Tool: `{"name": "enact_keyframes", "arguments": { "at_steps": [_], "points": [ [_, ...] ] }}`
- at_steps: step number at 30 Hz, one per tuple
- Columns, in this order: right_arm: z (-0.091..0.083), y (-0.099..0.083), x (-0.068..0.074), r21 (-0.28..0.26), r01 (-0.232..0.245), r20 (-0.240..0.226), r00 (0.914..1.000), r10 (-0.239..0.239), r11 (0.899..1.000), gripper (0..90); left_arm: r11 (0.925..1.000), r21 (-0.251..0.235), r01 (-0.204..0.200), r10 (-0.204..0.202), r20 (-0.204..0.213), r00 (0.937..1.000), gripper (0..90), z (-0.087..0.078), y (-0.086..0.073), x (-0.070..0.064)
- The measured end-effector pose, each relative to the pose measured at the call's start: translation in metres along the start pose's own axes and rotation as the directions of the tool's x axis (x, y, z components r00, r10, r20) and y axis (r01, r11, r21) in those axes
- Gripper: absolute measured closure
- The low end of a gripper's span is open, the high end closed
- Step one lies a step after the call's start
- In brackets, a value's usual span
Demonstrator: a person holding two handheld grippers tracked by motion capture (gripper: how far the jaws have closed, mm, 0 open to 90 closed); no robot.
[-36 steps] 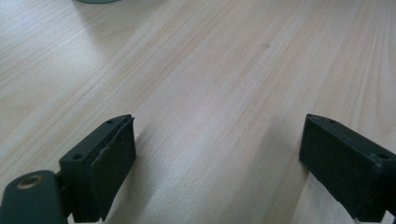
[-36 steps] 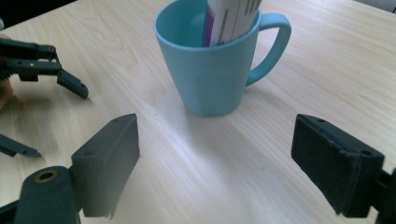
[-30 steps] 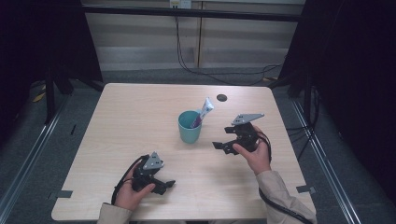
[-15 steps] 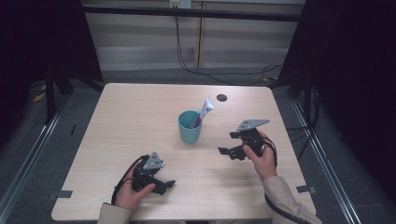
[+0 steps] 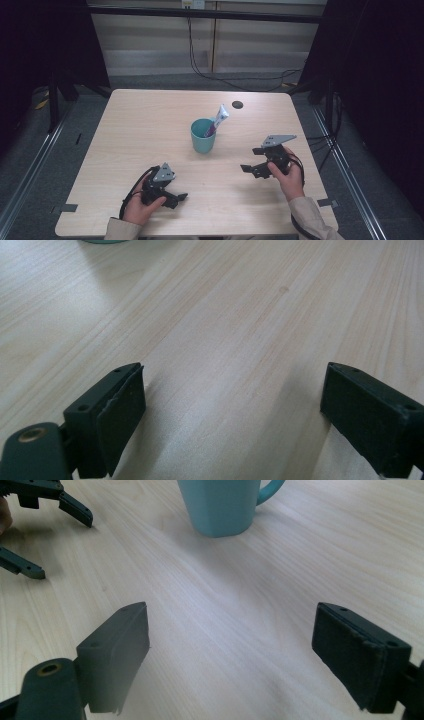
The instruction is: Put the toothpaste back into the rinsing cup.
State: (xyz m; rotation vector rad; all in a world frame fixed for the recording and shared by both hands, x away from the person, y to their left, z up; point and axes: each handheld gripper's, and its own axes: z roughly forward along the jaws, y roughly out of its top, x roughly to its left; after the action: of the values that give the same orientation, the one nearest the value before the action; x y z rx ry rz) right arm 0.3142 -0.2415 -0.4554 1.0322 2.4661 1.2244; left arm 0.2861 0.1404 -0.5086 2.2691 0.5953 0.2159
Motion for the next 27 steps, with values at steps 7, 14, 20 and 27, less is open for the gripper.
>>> {"name": "enact_keyframes", "arguments": {
  "at_steps": [7,14,20,27],
  "points": [
    [-0.003,-0.014,-0.001,0.016,-0.014,-0.003,0.9999,0.014,1.0,14.8,1.0,-0.001,0.002,-0.002,0.0,1.0,10.5,0.0,0.0,0.0],
    [-0.004,-0.022,-0.001,0.021,-0.02,-0.002,0.9998,0.021,1.0,14.8,1.0,0.0,0.0,0.0,0.0,1.0,10.5,0.0,0.0,0.0],
    [-0.004,-0.029,0.001,0.042,-0.012,0.004,0.9999,0.012,0.999,14.9,1.0,0.001,-0.001,0.001,-0.001,1.0,10.5,0.0,0.0,0.0],
    [-0.008,-0.036,0.0,0.042,-0.017,0.005,0.9998,0.017,0.999,14.8,1.0,0.001,-0.001,0.001,-0.001,1.0,10.5,0.0,0.0,0.0]
  ]
}}
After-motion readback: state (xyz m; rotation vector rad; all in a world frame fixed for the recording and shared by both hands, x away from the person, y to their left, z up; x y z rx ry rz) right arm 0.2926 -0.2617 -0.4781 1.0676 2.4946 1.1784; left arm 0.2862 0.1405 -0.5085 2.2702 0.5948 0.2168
